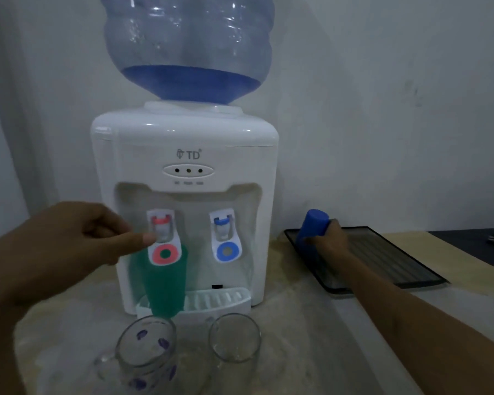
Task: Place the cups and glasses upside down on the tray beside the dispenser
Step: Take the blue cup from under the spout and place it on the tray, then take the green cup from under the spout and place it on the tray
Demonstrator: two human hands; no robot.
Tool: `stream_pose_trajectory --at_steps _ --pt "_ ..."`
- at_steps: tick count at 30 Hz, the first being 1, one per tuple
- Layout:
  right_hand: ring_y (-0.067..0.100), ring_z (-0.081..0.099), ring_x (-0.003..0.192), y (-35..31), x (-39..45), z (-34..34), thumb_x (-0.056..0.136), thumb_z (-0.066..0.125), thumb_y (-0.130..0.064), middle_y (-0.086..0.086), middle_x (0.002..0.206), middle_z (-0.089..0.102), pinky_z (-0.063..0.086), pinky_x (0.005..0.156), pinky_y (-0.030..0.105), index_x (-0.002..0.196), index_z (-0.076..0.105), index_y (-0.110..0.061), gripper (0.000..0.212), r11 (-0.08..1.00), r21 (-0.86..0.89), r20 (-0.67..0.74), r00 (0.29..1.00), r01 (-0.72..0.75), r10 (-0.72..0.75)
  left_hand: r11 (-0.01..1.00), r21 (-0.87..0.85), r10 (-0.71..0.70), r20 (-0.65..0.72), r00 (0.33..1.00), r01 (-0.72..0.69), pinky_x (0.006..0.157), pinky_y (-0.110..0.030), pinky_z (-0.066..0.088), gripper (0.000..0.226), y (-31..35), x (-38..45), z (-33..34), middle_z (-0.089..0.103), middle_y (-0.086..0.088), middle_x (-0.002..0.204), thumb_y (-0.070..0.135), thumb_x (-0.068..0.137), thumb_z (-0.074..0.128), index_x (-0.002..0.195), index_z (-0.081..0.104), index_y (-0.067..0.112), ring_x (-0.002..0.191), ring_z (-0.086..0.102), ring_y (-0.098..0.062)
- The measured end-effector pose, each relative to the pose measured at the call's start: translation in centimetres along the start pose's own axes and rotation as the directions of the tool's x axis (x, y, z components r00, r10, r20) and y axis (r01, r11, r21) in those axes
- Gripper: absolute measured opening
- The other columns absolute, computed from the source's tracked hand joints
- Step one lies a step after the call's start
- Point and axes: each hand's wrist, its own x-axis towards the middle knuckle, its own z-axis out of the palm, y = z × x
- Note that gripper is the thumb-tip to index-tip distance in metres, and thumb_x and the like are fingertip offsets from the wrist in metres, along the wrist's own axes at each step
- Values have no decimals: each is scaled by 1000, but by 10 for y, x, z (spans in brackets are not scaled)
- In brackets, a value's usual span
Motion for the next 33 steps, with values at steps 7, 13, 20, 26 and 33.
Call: stream_pose_trajectory --at_steps 7,13,20,26,33 --pt "38 63 103 11 20 21 81 81 -12 23 120 61 56 78 47 124 44 -1 57 993 -114 -1 1000 16 -17 980 39 -197 -6 980 197 68 -31 50 99 -47 -13 15 73 6 89 101 25 58 93 69 29 83 69 -12" --pt "35 62 98 18 32 25 82 82 -16 21 118 60 52 72 43 127 43 -2 61 988 -153 27 999 -16 20 971 39 -240 77 968 237 68 -25 49 97 -44 -1 24 70 5 98 87 40 77 111 68 21 88 67 -10" --pt "26 57 87 40 38 34 84 81 -26 20 114 66 44 65 33 122 54 0 53 978 -207 60 997 -35 48 975 134 -192 85 978 179 92 -36 58 95 -42 -5 49 70 3 113 66 48 84 128 62 19 97 67 -10" --pt "26 63 81 41 36 34 84 81 -24 21 109 69 48 58 29 110 59 -2 41 973 -226 107 992 -42 68 972 130 -202 40 979 195 87 -31 55 94 -46 -10 59 67 -3 123 57 61 88 139 55 16 100 66 -15" --pt "38 49 130 -20 -41 -4 93 74 -21 22 153 38 46 101 39 149 35 2 72 981 119 -152 979 155 -136 972 214 -106 25 994 99 68 -11 47 86 -45 -10 61 68 5 127 59 68 86 139 53 24 94 64 -3"
